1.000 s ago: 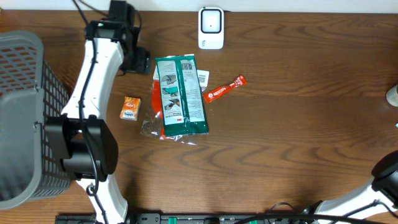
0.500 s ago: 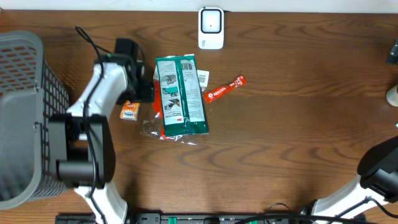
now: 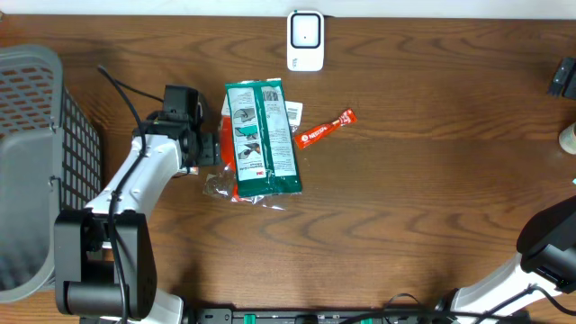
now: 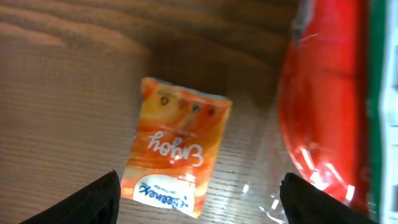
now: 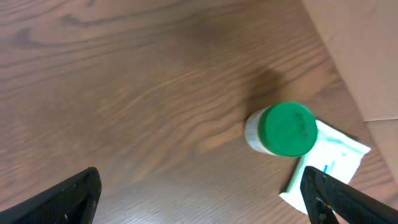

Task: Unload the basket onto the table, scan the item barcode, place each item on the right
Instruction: 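Lower the left gripper onto the orange 'Enjoy' packet and close it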

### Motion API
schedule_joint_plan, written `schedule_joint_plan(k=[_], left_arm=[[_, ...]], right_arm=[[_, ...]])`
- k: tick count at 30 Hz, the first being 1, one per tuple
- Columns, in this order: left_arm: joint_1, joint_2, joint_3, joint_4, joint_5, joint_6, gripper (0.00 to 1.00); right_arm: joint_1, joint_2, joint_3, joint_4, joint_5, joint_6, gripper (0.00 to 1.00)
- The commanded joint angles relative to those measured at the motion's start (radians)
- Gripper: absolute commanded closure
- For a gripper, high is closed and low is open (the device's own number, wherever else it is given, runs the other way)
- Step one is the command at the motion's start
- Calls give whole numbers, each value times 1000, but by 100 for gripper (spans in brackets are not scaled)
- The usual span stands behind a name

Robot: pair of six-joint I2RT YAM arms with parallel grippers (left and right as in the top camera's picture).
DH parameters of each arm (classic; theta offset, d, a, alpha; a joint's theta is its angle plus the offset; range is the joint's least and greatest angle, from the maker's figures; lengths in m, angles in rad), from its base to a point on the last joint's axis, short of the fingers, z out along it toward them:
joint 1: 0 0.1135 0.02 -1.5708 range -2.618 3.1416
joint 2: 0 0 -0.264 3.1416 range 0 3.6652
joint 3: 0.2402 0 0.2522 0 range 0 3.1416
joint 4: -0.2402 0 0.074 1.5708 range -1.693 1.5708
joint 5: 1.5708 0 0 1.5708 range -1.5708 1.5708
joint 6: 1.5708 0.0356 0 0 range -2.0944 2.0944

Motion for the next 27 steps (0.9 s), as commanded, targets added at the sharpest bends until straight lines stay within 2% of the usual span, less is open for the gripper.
schedule_joint_plan(k=[1,10,27], left_arm=[[21,-2,-32,24,-32,-10,18],[76,5,-90,93,-31,-9,15],[76,58,-91,162,27,17,16]], right_arm=[[5,-1,11,-10,-45,23,1],[32,-1,11,-14,-45,23,1],[52,-1,11,-12,-45,23,1]])
